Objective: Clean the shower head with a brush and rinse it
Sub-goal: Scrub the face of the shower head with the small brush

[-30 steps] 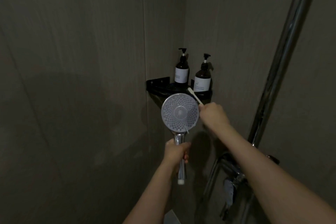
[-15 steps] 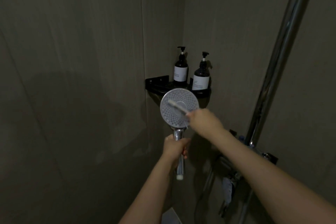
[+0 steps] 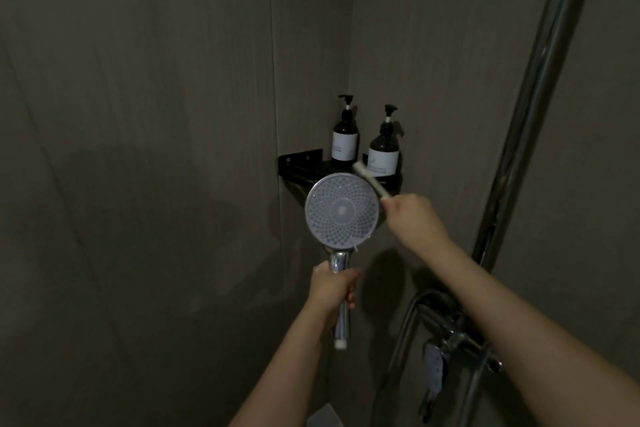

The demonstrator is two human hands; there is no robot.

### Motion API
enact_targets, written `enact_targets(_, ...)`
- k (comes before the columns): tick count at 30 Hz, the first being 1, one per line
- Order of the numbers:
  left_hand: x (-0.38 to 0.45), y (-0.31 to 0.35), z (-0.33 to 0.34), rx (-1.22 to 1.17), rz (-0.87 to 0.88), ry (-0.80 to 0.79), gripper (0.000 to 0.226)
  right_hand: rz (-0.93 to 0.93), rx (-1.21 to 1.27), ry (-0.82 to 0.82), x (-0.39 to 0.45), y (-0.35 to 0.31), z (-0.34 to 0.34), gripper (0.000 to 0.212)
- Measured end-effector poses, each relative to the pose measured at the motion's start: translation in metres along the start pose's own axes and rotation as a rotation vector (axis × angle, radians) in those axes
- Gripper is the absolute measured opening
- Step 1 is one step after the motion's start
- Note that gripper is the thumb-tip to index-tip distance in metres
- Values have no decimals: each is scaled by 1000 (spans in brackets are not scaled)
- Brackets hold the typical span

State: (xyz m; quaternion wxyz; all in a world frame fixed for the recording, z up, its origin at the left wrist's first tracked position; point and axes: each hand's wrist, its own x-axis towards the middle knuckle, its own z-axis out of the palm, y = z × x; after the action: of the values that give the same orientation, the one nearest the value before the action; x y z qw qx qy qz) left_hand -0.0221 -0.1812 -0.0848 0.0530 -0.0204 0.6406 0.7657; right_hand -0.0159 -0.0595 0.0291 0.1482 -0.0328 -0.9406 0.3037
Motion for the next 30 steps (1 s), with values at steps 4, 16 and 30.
enact_targets(4,1,-1,2,13,14,-3,30,-220,-246,-160,-22,-15,30,32)
enact_targets(16,-2,6,0,31,19,-6,29,-98,-257,-145,-3,12,23,35)
enact_targets(30,-5,-3,2,17,-19,-4,30,26,-13,28,-3,11,-1,39)
